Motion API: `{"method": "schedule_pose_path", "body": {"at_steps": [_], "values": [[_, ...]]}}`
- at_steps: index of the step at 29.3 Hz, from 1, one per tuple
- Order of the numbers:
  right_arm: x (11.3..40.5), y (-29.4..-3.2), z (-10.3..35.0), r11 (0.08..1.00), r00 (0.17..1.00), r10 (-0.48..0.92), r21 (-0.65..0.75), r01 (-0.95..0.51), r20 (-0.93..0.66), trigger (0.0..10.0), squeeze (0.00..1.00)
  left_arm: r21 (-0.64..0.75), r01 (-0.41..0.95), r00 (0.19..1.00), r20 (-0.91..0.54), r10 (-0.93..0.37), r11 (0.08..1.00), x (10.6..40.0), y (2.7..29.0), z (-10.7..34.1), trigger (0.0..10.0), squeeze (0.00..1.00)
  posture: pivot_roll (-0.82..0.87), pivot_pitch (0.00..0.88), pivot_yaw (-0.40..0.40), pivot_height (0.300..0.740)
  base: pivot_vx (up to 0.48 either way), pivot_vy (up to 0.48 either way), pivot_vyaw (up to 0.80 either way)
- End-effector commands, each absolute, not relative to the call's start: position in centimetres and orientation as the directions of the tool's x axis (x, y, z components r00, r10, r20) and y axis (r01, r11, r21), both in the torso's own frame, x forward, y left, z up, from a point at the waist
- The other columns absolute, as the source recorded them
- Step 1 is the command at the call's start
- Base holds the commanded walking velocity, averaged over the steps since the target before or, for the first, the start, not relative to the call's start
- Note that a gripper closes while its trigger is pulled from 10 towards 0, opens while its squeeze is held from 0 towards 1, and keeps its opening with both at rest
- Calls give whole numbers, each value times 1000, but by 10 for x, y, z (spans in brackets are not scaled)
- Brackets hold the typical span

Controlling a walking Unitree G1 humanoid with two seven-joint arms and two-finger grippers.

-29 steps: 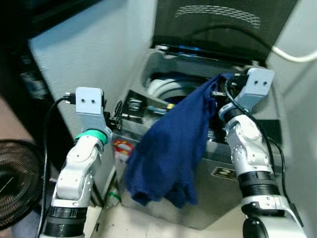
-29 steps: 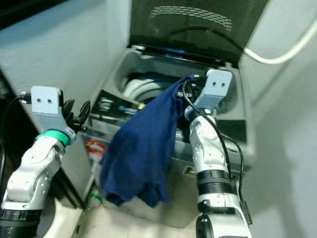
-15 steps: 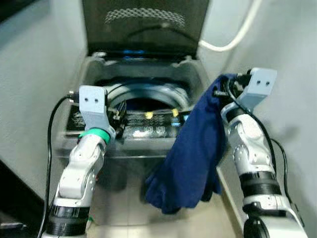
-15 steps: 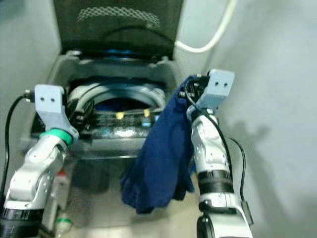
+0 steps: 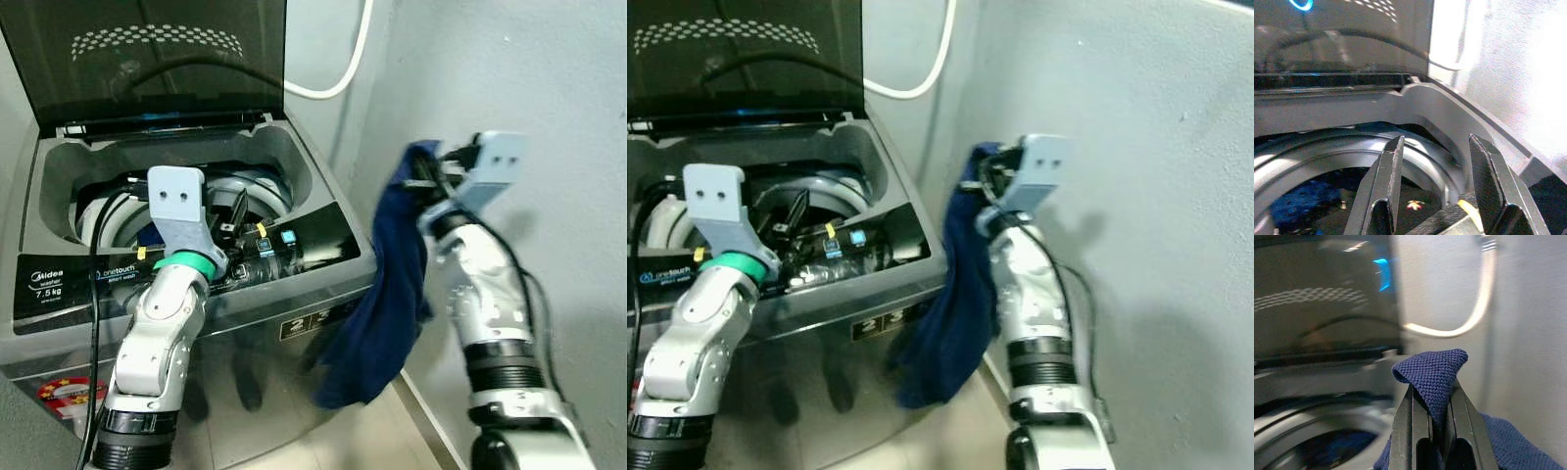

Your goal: Clothes washing

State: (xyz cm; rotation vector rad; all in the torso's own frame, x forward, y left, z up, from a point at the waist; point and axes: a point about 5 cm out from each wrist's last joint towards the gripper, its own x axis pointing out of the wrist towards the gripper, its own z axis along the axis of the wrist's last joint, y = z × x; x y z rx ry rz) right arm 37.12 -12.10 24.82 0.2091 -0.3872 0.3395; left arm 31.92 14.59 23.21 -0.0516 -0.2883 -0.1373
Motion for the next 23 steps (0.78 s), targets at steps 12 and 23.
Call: {"method": "schedule_pose_path", "body": {"at_steps": [12,23], "values": [[364,-107,253,888,806,414,4,-459,423,10000,0,-37,113,941,325,-95,993,318,150,239,10000,0,84,15,-43,740,361,0,333],[363,-113,258,892,803,400,14,-452,442,10000,0,-60,126,942,322,-100,990,318,149,238,10000,0,82,19,-41,740,204,0,0]]}}
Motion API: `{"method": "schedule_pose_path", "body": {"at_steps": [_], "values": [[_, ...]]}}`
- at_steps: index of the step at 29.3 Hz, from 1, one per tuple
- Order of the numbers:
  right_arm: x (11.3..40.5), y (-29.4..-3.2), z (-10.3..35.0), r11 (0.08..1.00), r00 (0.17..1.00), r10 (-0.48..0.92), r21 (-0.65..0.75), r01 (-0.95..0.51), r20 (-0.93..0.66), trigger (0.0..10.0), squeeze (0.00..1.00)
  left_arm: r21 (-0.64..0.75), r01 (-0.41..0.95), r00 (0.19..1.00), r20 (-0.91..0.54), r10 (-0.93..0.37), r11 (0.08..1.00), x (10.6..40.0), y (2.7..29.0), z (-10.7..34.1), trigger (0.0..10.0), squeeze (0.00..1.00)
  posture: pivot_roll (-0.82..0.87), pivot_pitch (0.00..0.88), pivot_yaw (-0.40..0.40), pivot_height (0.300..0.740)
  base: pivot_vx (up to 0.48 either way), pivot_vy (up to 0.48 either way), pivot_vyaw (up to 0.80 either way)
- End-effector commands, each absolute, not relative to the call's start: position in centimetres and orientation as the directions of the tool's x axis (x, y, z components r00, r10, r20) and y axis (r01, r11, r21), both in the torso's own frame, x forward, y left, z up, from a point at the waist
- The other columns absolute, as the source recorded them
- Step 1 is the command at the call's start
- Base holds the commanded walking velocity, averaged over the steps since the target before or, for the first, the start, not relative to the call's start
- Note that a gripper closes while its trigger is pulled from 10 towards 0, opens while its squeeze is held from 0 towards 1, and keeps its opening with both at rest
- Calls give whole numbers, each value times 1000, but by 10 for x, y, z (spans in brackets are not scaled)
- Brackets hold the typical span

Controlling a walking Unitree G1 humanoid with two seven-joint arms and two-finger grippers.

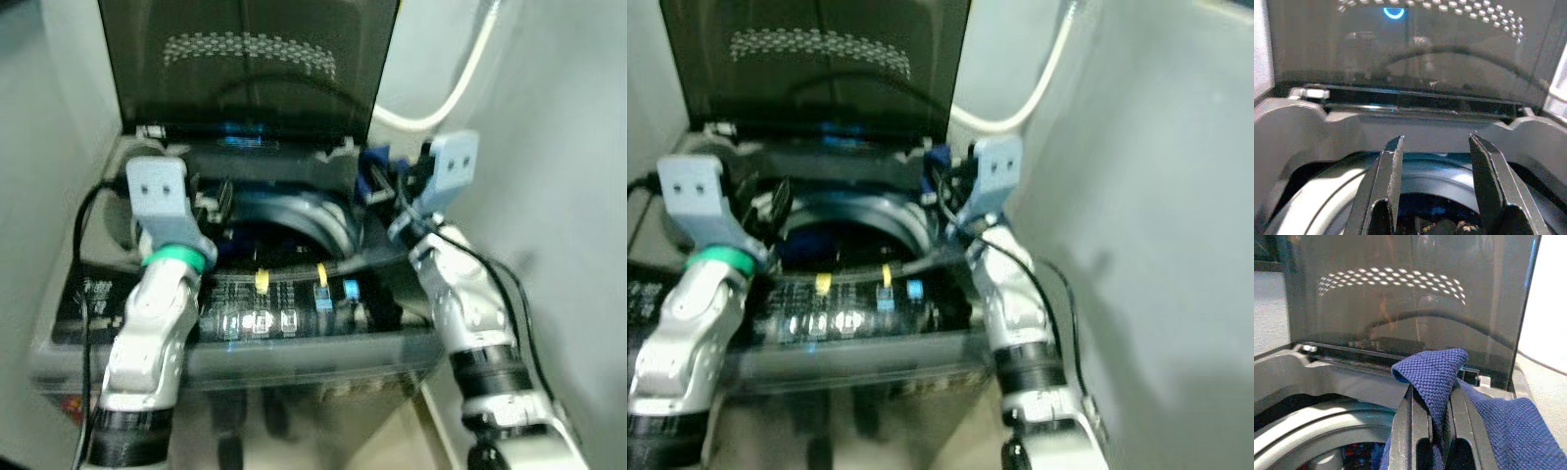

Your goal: Clothes washing

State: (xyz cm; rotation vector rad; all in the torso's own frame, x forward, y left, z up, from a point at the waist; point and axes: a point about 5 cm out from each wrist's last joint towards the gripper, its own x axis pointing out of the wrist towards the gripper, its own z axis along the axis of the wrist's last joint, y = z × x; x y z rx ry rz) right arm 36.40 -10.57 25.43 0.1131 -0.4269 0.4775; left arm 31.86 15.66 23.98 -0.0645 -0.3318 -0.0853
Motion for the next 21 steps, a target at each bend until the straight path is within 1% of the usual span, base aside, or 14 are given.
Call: {"method": "schedule_pose_path", "body": {"at_steps": [1,10,13,14,15,17,18,19,20,21], "values": [[363,-113,258,892,803,400,14,-452,442,10000,0,-60,126,942,322,-100,990,318,149,238,10000,0,82,19,-41,740,0,0,0],[365,-116,270,886,784,404,12,-464,471,10000,0,-60,143,941,319,-117,988,317,146,236,10000,0,79,19,-42,740,0,0,0],[367,-111,282,873,761,434,-17,-487,482,10000,0,-57,143,940,319,-118,988,316,146,236,10000,0,79,19,-42,740,0,0,0],[373,-103,299,857,739,479,-67,-512,475,10000,0,-55,143,941,318,-119,988,317,146,236,10000,0,61,20,-27,740,0,0,0],[373,-103,299,857,739,479,-67,-512,475,10000,0,-55,143,941,318,-119,988,317,146,236,10000,0,61,20,-27,740,0,0,0],[378,-89,348,816,666,547,-149,-558,507,10000,0,-50,145,940,319,-122,988,320,147,237,10000,0,58,22,-24,740,0,0,0],[374,-87,413,802,570,527,-148,-578,631,10000,0,-47,146,938,324,-123,988,321,147,239,10000,0,59,25,-15,740,0,0,0],[374,-87,413,802,570,527,-148,-578,631,10000,0,-47,146,938,324,-123,988,321,147,239,10000,0,59,25,-15,740,0,0,0],[372,-88,429,802,545,511,-140,-581,665,10000,0,-47,146,938,325,-123,988,322,148,239,10000,0,59,25,-15,740,0,0,0],[363,-97,468,809,494,433,-83,-582,754,10000,0,-43,150,937,324,-128,988,321,148,239,10000,0,59,25,-15,740,0,0,0]]}}
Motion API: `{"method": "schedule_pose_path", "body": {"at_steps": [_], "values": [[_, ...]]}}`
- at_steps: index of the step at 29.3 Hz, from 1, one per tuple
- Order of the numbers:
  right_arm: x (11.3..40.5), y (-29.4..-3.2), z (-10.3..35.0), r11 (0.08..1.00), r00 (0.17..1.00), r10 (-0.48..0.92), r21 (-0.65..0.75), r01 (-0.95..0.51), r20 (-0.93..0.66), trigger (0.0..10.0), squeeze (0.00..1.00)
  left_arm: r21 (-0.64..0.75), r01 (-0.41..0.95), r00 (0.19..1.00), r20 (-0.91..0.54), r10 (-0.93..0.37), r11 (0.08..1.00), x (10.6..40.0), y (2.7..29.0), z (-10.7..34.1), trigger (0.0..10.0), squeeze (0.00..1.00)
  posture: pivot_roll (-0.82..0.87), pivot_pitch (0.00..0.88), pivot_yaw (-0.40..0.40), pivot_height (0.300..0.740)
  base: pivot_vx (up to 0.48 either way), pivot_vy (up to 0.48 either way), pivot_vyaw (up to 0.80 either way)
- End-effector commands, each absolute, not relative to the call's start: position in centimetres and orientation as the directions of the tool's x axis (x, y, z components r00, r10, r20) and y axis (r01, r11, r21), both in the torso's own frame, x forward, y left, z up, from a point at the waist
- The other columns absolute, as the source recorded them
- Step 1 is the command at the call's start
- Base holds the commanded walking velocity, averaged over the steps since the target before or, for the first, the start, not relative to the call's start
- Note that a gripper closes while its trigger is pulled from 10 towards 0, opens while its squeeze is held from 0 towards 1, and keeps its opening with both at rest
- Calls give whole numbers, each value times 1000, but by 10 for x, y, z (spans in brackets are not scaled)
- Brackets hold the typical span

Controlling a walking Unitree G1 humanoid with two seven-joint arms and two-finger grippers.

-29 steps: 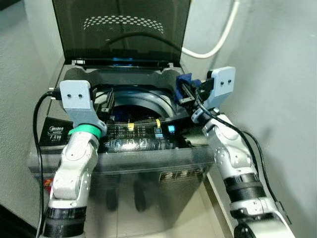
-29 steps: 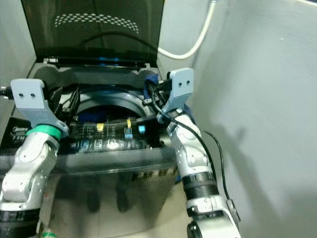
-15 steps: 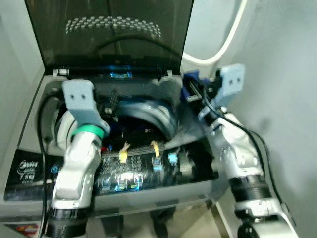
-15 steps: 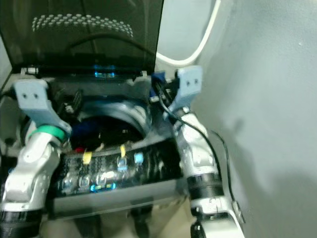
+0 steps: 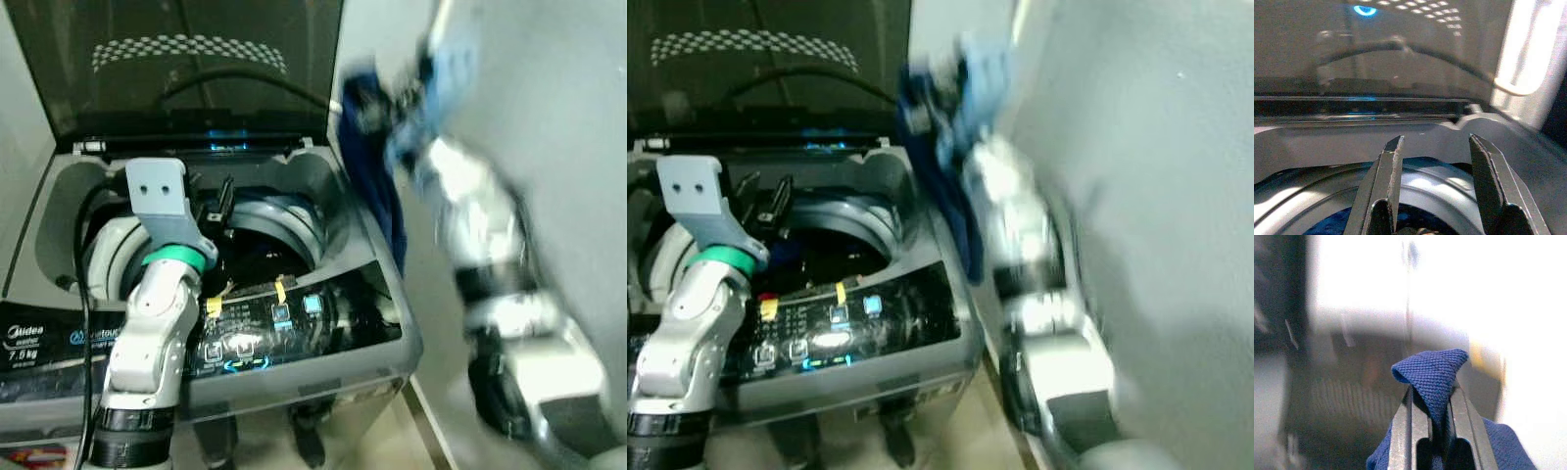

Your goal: Clothes washing

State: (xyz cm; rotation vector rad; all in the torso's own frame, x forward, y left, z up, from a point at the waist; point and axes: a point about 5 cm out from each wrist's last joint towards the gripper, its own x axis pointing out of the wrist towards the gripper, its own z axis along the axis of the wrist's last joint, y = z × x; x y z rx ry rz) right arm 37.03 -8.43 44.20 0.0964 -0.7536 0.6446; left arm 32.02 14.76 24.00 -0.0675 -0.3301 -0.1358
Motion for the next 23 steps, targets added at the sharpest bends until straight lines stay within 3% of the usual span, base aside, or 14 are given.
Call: {"method": "schedule_pose_path", "body": {"at_steps": [1,3,5,8,13,15,16,17,18,20,21,22,23], "values": [[356,-104,492,807,461,376,-40,-589,803,10000,0,-40,153,937,323,-132,987,320,147,239,10000,0,59,25,-15,740,0,0,0],[322,-138,559,672,337,136,162,-722,932,10000,0,-34,148,938,322,-129,988,318,149,238,10000,0,68,32,-30,740,0,0,0],[322,-138,559,672,337,136,162,-722,932,10000,0,-34,148,938,322,-129,988,318,149,238,10000,0,68,32,-30,740,0,0,0],[306,-155,581,560,280,56,202,-803,958,10000,0,-37,123,941,322,-105,992,316,153,238,10000,0,81,35,-57,740,0,0,0],[318,-150,571,584,339,128,205,-785,932,10000,0,-40,106,943,321,-87,994,313,157,236,10000,0,88,36,-65,740,0,0,0],[352,-126,527,645,490,281,215,-733,825,10000,0,-37,113,943,320,-95,993,313,155,236,10000,0,88,34,-57,740,0,0,0],[352,-126,527,645,490,281,215,-733,825,10000,0,-37,113,943,320,-95,993,313,155,236,10000,0,88,34,-57,740,0,0,0],[369,-109,496,651,561,384,215,-728,734,10000,0,-37,120,942,320,-102,992,314,154,236,10000,0,83,32,-49,740,0,0,0],[392,-81,432,669,639,572,158,-726,515,10000,0,-38,133,940,321,-113,990,315,152,237,10000,0,82,33,-42,740,0,0,0],[392,-81,432,669,639,572,158,-726,515,10000,0,-38,133,940,321,-113,990,315,152,237,10000,0,82,33,-42,740,0,0,0],[398,-70,402,669,652,643,120,-733,401,10000,0,-40,138,940,321,-118,990,316,151,238,10000,0,82,33,-42,740,0,0,0],[398,-70,402,669,652,643,120,-733,401,10000,0,-40,138,940,321,-118,990,316,151,238,10000,0,82,33,-42,740,0,0,0],[403,-60,365,666,653,711,48,-745,262,10000,0,-36,149,939,320,-130,988,316,149,238,10000,0,80,33,-39,740,0,0,0]]}}
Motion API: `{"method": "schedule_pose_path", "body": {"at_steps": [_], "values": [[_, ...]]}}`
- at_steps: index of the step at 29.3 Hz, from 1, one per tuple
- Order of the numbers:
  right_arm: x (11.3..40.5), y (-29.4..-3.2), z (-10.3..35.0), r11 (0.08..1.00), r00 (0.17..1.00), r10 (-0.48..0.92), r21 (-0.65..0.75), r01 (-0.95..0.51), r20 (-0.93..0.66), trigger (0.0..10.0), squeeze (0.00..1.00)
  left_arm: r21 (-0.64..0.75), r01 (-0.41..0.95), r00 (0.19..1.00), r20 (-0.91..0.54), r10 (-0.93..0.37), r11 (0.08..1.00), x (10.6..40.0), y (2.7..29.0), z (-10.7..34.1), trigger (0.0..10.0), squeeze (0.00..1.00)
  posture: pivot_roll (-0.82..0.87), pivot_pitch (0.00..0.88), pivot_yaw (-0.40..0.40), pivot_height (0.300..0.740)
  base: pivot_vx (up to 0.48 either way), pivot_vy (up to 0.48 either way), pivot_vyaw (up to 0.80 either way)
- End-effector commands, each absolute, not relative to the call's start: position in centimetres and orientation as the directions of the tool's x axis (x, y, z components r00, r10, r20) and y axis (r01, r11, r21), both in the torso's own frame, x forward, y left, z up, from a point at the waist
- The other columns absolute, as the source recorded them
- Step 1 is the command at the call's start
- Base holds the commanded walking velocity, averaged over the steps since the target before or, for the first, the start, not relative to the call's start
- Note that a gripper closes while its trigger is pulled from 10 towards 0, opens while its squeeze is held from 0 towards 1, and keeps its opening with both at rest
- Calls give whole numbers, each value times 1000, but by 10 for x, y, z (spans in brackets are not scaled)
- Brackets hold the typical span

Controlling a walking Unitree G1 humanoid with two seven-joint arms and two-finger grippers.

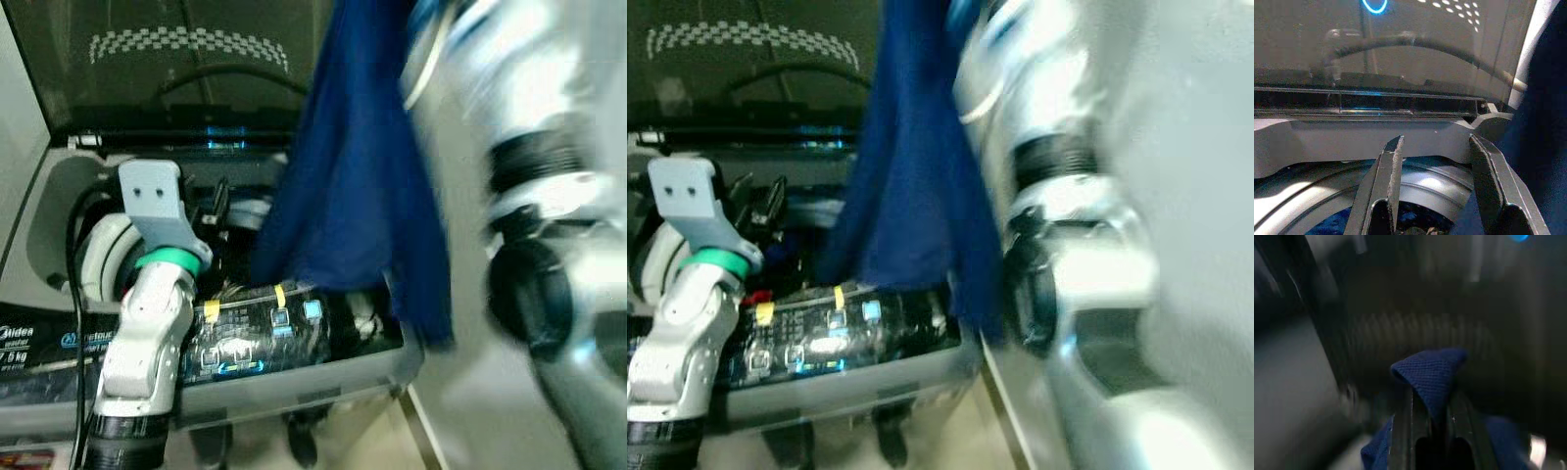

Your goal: Clothes washing

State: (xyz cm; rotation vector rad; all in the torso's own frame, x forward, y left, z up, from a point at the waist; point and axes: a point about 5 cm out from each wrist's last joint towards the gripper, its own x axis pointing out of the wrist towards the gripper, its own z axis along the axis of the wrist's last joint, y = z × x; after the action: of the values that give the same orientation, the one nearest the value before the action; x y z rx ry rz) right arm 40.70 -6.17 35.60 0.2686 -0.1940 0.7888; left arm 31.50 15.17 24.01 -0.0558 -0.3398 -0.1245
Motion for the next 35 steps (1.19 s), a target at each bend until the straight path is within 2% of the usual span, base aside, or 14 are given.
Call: {"method": "schedule_pose_path", "body": {"at_steps": [1,6,13,14,15,16,20,21,27,29,31,32,34,35], "values": [[403,-52,327,628,625,771,15,-778,122,10000,0,-35,161,937,319,-141,986,317,146,238,10000,0,81,33,-32,740,0,0,0],[400,-48,268,556,554,828,8,-831,-89,10000,0,-33,179,935,316,-160,983,316,144,238,10000,0,80,34,-25,740,0,0,0],[398,-49,262,513,507,851,7,-859,-136,10000,0,-27,209,932,309,-191,977,316,140,238,10000,0,79,29,-19,740,0,0,0],[395,-48,260,487,481,862,-4,-873,-159,10000,353,-24,221,930,307,-203,975,316,138,237,10000,0,79,24,-18,740,0,0,0],[395,-48,260,487,481,862,-4,-873,-159,10000,353,-24,221,930,307,-203,975,316,138,237,10000,0,79,24,-18,740,0,0,0],[392,-47,259,454,448,874,-15,-891,-190,10000,1000,-22,229,929,305,-212,973,315,137,237,10000,0,79,24,-18,740,0,0,0],[387,-45,262,404,398,894,-14,-915,-206,10000,1000,-18,239,927,303,-222,971,315,136,236,10000,0,83,18,-16,740,0,0,0],[387,-45,269,398,394,900,-18,-917,-186,10000,0,-19,240,926,303,-223,971,315,136,236,10000,0,81,19,-13,740,0,0,0],[387,-50,284,387,386,910,-23,-922,-149,10000,0,-17,240,927,299,-224,971,315,137,236,10000,0,80,22,-9,740,0,0,0],[392,-57,303,445,446,894,-35,-895,-40,10000,0,-16,239,928,297,-224,971,315,137,237,10000,0,80,22,-9,740,0,0,0],[400,-72,344,569,561,793,41,-822,237,10000,0,-13,221,932,298,-207,975,314,140,237,10000,0,80,22,-9,740,0,0,0],[400,-72,344,569,561,793,41,-822,237,10000,0,-13,221,932,298,-207,975,314,140,237,10000,0,80,22,-9,740,0,0,0],[402,-96,382,605,620,622,208,-768,478,10000,0,-12,180,939,300,-168,984,314,148,238,10000,0,84,31,-2,740,0,0,0],[402,-96,382,605,620,622,208,-768,478,10000,0,-12,180,939,300,-168,984,314,148,238,10000,0,84,31,-2,740,0,0,0]]}}
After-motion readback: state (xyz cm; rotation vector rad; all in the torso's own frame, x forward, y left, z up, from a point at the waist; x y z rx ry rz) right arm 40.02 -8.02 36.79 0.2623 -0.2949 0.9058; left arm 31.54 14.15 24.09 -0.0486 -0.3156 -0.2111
